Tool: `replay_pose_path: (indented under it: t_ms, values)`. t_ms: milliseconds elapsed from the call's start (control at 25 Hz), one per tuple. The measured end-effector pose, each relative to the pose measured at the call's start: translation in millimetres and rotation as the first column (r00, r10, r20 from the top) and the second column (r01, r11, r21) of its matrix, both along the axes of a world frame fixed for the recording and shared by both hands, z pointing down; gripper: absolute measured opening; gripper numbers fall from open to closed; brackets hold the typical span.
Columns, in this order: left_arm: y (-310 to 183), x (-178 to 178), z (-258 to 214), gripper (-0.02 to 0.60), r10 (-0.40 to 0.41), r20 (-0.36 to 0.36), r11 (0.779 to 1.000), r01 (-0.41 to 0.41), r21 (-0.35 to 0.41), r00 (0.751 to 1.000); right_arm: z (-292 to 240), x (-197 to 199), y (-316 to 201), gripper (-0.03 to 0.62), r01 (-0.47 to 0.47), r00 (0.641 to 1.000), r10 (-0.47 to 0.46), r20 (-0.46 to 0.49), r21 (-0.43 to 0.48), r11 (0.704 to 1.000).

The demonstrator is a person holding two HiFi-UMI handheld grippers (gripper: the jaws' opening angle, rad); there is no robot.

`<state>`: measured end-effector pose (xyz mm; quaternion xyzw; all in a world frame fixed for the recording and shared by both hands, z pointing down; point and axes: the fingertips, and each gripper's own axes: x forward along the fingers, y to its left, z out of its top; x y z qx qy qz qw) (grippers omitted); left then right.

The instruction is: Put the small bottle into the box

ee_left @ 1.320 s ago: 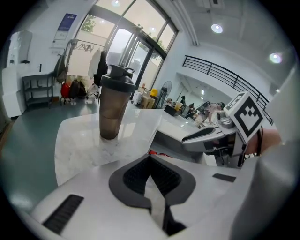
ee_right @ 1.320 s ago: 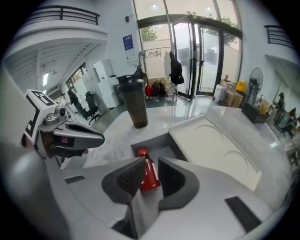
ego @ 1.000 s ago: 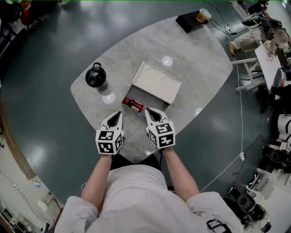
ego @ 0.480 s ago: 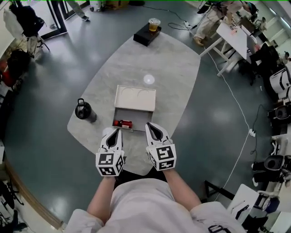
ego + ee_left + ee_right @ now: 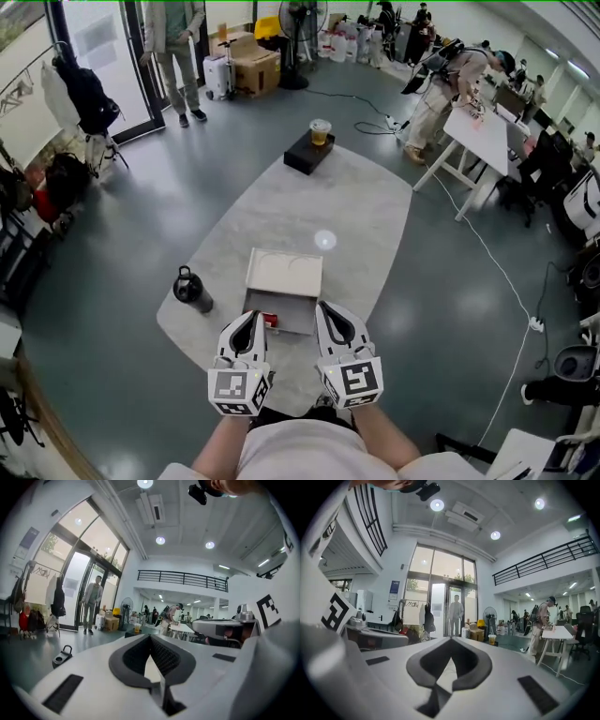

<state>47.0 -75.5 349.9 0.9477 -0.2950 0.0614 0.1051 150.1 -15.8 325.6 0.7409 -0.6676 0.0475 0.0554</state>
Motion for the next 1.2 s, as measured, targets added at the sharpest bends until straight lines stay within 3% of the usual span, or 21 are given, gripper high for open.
replay_pose_path:
  t_ms: [200, 480, 680, 1200]
  values:
    - [15, 10, -47, 0.021, -0.021, -0.059, 0.994, 0.027, 0.102, 0.998, -46, 13, 20, 0.025, 0.015, 1.000, -0.012, -0.026, 0.108, 0.994]
    - [36, 8, -73, 0.021, -0.068, -0.104, 0.983, 0.085, 0.166, 0.992, -73, 24, 47, 0.025, 0.031, 0.998, -0.019, -0.064, 0.191, 0.981]
    - [48, 9, -88, 0.021, -0.082, -0.115, 0.974, 0.104, 0.203, 0.990, -75, 28, 59, 0.025, 0.043, 0.997, -0.030, -0.068, 0.203, 0.978]
    - [63, 19, -96, 0.021, -0.081, -0.125, 0.971, 0.107, 0.214, 0.989, -83, 32, 70, 0.025, 0.077, 0.996, -0.063, -0.070, 0.219, 0.973]
